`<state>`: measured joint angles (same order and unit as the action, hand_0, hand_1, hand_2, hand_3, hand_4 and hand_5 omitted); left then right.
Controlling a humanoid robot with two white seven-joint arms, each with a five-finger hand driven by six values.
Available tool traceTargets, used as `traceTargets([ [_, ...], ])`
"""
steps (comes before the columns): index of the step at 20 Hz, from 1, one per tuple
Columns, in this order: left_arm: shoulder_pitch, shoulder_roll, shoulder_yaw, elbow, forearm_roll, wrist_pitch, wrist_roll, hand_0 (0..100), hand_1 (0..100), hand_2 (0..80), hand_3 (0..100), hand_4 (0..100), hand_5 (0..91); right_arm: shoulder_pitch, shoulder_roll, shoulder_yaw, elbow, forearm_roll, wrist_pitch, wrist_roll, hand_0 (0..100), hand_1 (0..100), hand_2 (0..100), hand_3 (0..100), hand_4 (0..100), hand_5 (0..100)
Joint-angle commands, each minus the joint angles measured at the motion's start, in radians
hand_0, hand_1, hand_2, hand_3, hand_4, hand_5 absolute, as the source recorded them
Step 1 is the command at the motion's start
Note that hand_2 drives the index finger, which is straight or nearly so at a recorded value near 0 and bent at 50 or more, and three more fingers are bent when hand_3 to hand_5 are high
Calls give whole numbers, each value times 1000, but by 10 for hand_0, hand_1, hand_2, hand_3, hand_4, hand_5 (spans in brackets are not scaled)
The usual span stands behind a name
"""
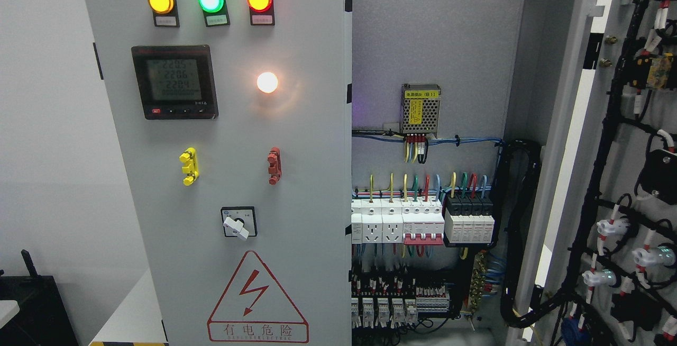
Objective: Open door with both hands
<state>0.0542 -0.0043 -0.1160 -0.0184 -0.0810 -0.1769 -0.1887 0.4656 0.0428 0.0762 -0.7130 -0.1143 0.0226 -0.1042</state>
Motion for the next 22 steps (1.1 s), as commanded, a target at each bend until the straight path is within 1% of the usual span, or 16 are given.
traceTargets([
  [1,3,-51,133,72,-22,-7,-5,0,0,0,0,32,0,174,-75,71,-488,1,-6,-2,107,0,0,0,0,0],
  [2,1,-51,140,72,-20,-9,-5,0,0,0,0,32,0,215,-95,92,-544,1,-12,-2,107,0,0,0,0,0],
  [3,1,-51,142,72,-19,-9,-5,0,0,0,0,32,0,255,-107,109,-595,1,-19,-2,107,0,0,0,0,0],
  [5,1,-49,142,66,-17,-10,-3,0,0,0,0,32,0,316,-123,142,-689,1,-55,-2,107,0,0,0,0,0],
  [9,1,-49,144,58,-14,-10,5,0,0,0,0,31,0,375,-162,149,-793,2,-151,-2,107,0,0,0,0,0],
  [11,1,-49,144,58,-14,-12,5,0,0,0,0,31,0,410,-202,166,-839,1,-200,-2,107,0,0,0,0,0],
  [13,1,-49,144,60,-11,-15,5,0,0,0,0,31,0,439,-237,195,-890,1,-225,-2,107,0,0,0,0,0],
  [15,1,-49,142,60,12,-27,5,0,0,0,0,31,0,478,-244,208,-925,1,-249,-2,107,0,0,0,0,0],
  [18,-1,-48,141,58,26,-26,6,0,0,0,0,31,0,518,-262,218,-976,1,-321,-2,107,0,0,0,0,0],
  [20,-1,-48,139,58,24,-24,17,0,0,0,0,32,0,512,-270,218,-988,1,-355,0,106,0,0,0,0,0],
  [21,-1,-48,139,58,24,-23,35,0,0,0,0,32,0,504,-273,218,-990,1,-362,1,106,0,0,0,0,0],
  [22,-1,-48,139,58,21,-18,50,0,0,0,0,32,0,496,-279,220,-994,1,-375,20,106,0,0,0,0,0],
])
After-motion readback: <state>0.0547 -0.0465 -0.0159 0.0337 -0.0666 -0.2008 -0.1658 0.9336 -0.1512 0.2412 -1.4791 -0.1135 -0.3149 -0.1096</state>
